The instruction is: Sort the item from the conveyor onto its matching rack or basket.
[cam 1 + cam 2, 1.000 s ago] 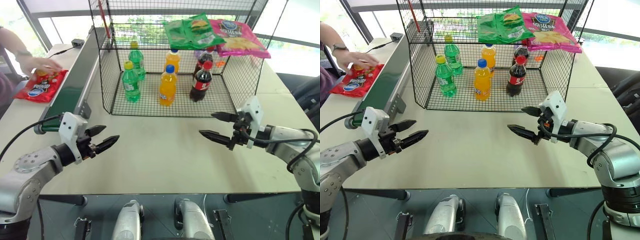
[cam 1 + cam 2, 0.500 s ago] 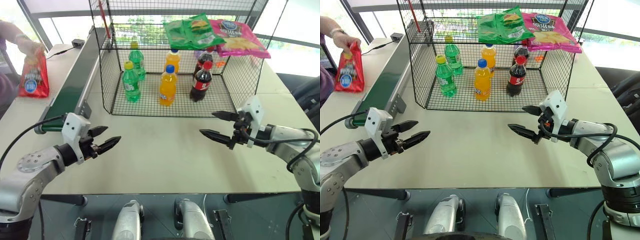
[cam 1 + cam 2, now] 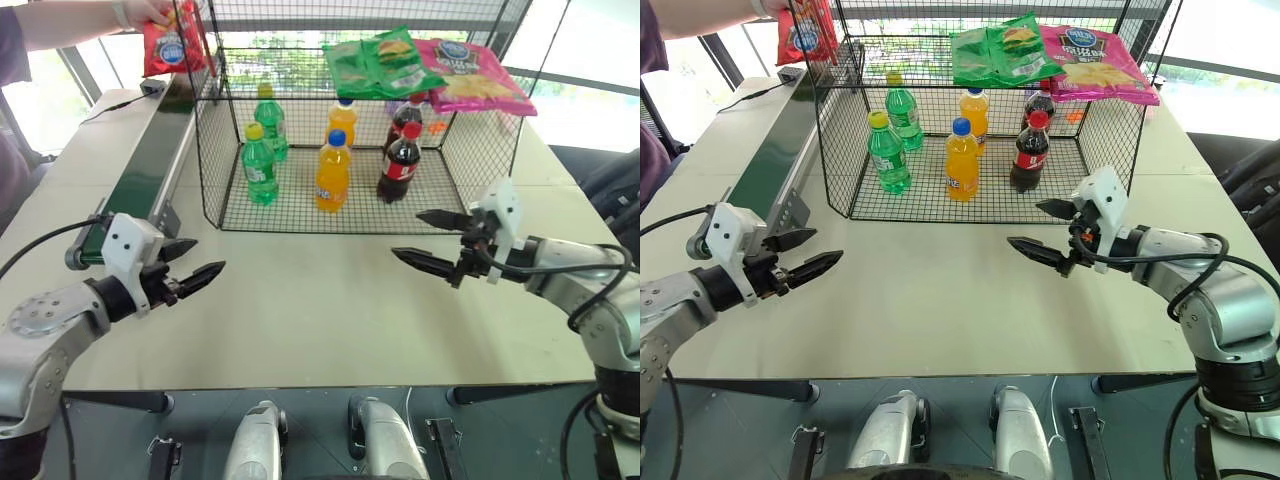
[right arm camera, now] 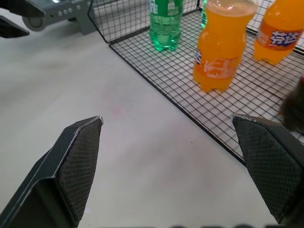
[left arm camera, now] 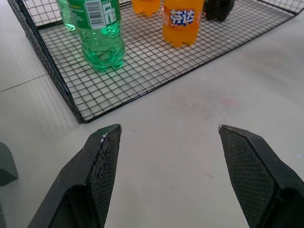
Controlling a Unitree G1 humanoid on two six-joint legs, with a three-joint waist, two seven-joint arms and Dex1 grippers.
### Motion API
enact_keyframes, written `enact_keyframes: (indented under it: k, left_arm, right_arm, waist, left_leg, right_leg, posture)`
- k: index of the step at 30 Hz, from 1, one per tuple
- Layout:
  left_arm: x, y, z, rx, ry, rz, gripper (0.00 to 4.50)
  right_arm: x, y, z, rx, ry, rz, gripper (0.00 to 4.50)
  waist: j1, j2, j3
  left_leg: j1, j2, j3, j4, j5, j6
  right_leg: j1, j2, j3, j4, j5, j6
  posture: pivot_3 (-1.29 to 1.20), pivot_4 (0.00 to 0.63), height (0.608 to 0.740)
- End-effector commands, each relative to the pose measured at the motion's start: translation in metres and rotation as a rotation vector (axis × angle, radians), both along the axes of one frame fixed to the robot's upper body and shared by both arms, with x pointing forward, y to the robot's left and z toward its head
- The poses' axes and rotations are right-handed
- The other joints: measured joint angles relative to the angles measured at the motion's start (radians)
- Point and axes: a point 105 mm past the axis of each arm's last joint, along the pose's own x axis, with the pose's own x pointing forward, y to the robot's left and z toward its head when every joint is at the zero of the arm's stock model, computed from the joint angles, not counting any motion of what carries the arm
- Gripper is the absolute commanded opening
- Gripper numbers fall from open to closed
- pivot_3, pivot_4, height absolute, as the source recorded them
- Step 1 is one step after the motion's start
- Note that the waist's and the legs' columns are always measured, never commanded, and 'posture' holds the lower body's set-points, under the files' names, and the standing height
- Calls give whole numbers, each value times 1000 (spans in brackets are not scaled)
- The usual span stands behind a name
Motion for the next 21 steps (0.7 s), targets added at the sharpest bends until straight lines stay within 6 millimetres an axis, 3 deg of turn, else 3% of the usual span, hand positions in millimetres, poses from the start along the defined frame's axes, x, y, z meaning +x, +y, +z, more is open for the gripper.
enact_keyframes:
  k: [1,8,17,21]
  left_arm:
    - [2,24,34,130,-146,66,3415]
    - [0,66,57,372,-228,165,3415]
    - [-1,83,64,455,-302,235,3415]
    - [12,103,74,746,-437,341,3415]
  right_arm:
    - [-5,21,16,13,-58,70,4500]
    - [-24,63,31,9,-100,231,4500]
    - [-15,56,31,-21,-120,173,4500]
    - [-12,49,29,-26,-117,156,4500]
  waist:
    - [0,0,0]
    - [-3,1,0]
    - [2,1,0]
    - [2,1,0]
  left_leg:
    - [0,0,0,0,0,0]
    - [0,1,1,0,0,0]
    - [-2,1,2,-1,0,0]
    - [-2,1,2,-1,0,0]
  right_leg:
    - [0,0,0,0,0,0]
    - [-1,0,0,1,0,0]
    - [-3,-1,0,0,0,0]
    - [-3,-1,0,1,0,0]
  posture:
    - [0,150,740]
    - [0,150,740]
    - [0,150,740]
    - [0,150,740]
